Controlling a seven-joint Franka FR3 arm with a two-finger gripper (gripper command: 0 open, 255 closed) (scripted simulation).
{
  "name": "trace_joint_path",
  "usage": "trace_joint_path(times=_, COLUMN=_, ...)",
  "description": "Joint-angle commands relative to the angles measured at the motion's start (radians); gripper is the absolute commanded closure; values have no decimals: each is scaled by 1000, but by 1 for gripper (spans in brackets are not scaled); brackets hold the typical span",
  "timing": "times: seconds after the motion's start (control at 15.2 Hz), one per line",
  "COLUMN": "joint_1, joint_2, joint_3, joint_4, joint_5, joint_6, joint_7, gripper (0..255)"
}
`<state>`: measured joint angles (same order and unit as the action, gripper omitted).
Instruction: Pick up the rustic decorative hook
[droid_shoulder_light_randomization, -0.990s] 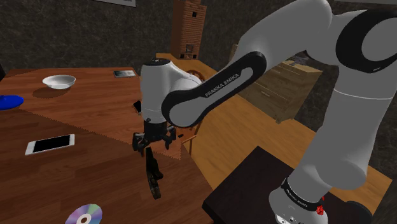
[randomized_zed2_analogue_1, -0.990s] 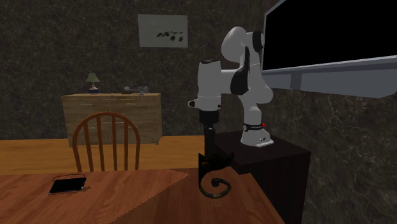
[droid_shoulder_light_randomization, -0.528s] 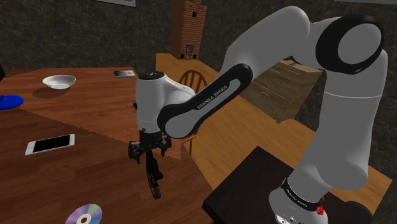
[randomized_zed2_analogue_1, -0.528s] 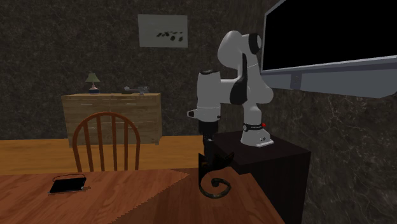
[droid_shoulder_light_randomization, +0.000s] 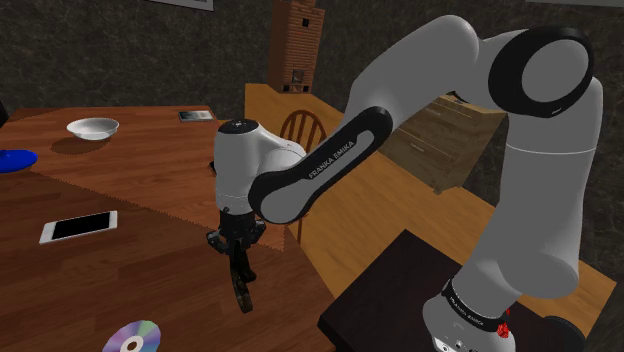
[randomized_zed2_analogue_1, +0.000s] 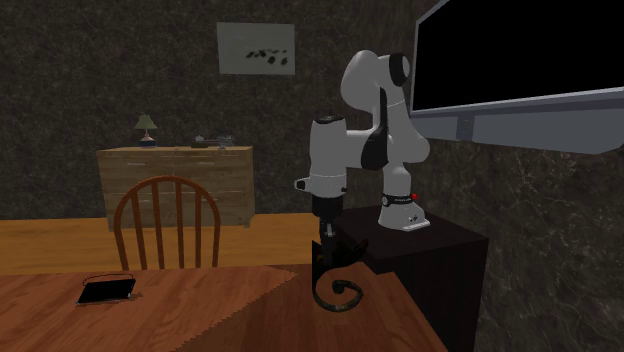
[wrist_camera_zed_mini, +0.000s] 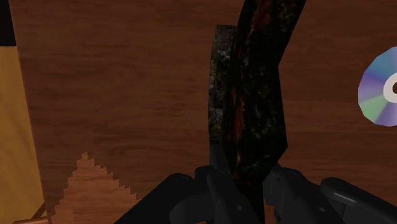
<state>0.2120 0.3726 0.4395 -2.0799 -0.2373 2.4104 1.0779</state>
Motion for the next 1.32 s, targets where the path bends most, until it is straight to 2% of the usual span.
trace_joint_path(times=0.0, joint_1=0, joint_2=0, joint_3=0, joint_4=0, joint_5=0, joint_6=0, joint_7=0, gripper=255)
trace_joint_path(times=0.26, joint_1=-1, joint_2=0, joint_3=0, joint_4=0, joint_5=0, joint_6=-1, joint_7=-1, gripper=255)
trace_joint_path(times=1.25, joint_1=-34, joint_2=-136, joint_3=43, joint_4=44, joint_5=95, joint_6=-165, joint_7=-64, gripper=255)
